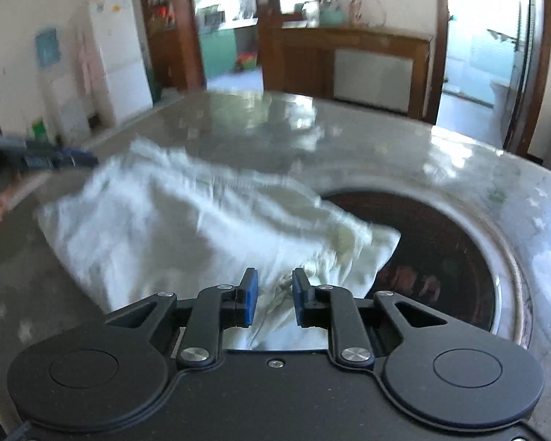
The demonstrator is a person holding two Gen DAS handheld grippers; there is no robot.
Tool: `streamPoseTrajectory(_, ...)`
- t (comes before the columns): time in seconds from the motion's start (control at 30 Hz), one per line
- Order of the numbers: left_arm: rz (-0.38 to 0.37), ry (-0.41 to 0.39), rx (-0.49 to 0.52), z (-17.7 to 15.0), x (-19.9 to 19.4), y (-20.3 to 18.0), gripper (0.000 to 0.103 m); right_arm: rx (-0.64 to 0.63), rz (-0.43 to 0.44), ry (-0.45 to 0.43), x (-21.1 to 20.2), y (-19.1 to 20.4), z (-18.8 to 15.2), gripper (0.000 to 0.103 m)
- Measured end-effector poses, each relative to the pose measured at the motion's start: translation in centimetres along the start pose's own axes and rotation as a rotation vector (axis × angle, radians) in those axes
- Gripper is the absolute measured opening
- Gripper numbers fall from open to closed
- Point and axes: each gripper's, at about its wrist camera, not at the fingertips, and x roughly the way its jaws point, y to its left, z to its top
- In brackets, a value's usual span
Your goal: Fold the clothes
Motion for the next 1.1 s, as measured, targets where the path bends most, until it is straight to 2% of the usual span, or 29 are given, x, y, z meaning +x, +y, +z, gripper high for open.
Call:
streamPoseTrajectory(0.07, 0.018, 0.022, 0.014, -0.6, 0.3, -0.1, 0.019, 0.010, -0.006, 0.029, 0.8, -0.3, -0.5, 0.022)
streamPoseTrajectory(0.2, 0.040, 0.045, 0.013, -1.3, 0.4, 0.1, 0.019, 0.021, -0.026, 0.009, -0.4, -0.4, 0.0, 0.022)
streamPoseTrajectory(0.43, 0.028, 0.006, -0.002, -1.0, -0.8, -0.1, 0.019, -0.065, -0.018, -0.058, -2.6, 2.2, 1.1, 0.022)
streamPoseTrajectory(0.53, 0.028, 0.025, 0.002, -0.9, -0.3, -0.5, 0.019, -0.054, -0.003, -0.045, -1.4, 2.6, 1.2, 0.022)
streamPoseTrajectory(0.67, 0.033, 0.049, -0.016, -0.6, 0.3, -0.3, 0.019, -0.010, 0.004, 0.028, 0.8, 2.0, 0.6, 0.022)
streamPoseTrajectory(0.8, 0.030, 0.035, -0.048, 0.5, 0.6, 0.2, 0.029, -0.001, 0.012, 0.019, 0.2, 1.9, 0.9, 0.022)
streamPoseTrajectory(0.97, 0.035, 0.043, -0.097, 2.5, 2.7, 0.8, 0.031, 0.008, -0.024, -0.016, -0.2, 1.2, 2.3, 0.022)
streamPoseTrajectory(1.1, 0.049, 0.062, -0.128, 3.8, 4.8, 1.3, 0.031, 0.076, -0.055, 0.007, 1.6, -1.0, 3.5, 0.037)
